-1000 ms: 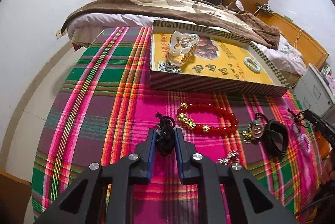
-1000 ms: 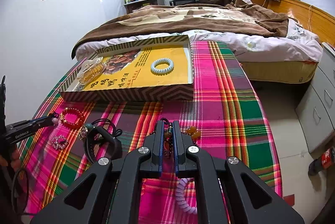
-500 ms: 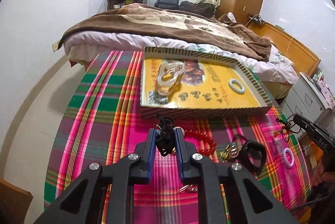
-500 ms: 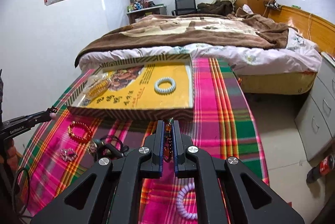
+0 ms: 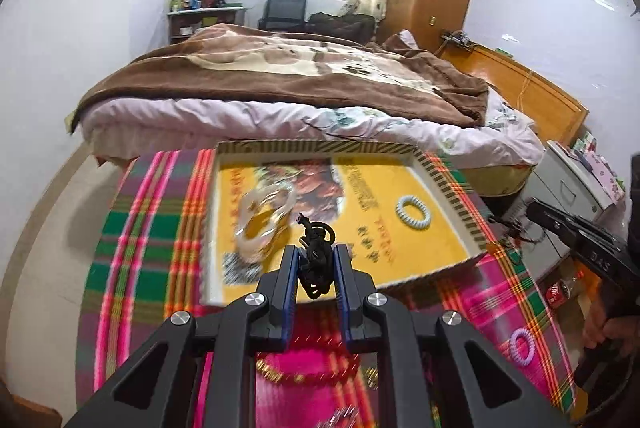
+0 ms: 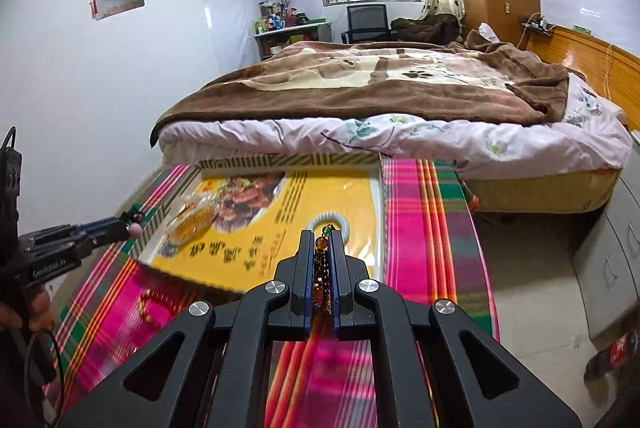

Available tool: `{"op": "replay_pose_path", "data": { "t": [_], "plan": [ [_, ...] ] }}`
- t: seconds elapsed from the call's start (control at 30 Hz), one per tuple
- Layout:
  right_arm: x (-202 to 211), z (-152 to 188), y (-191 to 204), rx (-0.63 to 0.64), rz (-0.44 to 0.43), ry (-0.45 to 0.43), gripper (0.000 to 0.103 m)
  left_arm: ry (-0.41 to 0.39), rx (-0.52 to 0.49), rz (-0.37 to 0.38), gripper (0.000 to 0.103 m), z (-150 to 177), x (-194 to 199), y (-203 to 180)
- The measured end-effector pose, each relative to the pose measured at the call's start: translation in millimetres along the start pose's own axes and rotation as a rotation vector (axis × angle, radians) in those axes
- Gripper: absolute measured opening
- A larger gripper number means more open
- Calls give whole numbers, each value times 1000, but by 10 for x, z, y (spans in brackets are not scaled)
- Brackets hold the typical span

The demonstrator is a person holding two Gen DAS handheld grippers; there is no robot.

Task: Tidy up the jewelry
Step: 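Carry the black clip with the left tool while the right tool carries the bracelet to the tray, then open the left tool to drop the black clip while the right tool releases the bracelet in the tray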

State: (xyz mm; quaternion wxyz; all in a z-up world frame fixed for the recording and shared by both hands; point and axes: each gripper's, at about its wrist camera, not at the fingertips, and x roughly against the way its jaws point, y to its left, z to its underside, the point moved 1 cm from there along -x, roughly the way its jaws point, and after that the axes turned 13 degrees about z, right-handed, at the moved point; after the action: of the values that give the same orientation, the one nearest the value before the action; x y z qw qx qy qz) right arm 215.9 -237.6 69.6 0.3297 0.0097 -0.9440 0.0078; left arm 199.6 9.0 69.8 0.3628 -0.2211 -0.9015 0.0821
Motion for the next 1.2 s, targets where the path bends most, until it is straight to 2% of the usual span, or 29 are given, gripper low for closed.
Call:
{"op": "replay_pose_path", "data": {
  "t": [0.17,0.3,0.6,0.77,1.0,1.1,1.2],
  "plan": [
    [-361,-235,37,35,4,24,7,21,-20,13,17,-148,-291,-43],
    [-705,-376,46,56,16,50,7,73,-28,17,18,-236,-639,-11],
    [-1421,-580,58,68,12,130,7,135,-21,14,18,-321,-1197,127],
    [-1674,-562,100,94,14,174,7,171,-8,3,18,-280,-1377,196],
    [-1822,-446,122,89,-11,221,7,205,0,-19,18,-231,-1492,274],
    [-1846,-422,127,87,-11,233,7,218,5,-24,21,-218,-1520,289],
    [-1848,-405,117,89,-3,239,7,220,15,-28,37,-216,-1527,304]
  ]
}}
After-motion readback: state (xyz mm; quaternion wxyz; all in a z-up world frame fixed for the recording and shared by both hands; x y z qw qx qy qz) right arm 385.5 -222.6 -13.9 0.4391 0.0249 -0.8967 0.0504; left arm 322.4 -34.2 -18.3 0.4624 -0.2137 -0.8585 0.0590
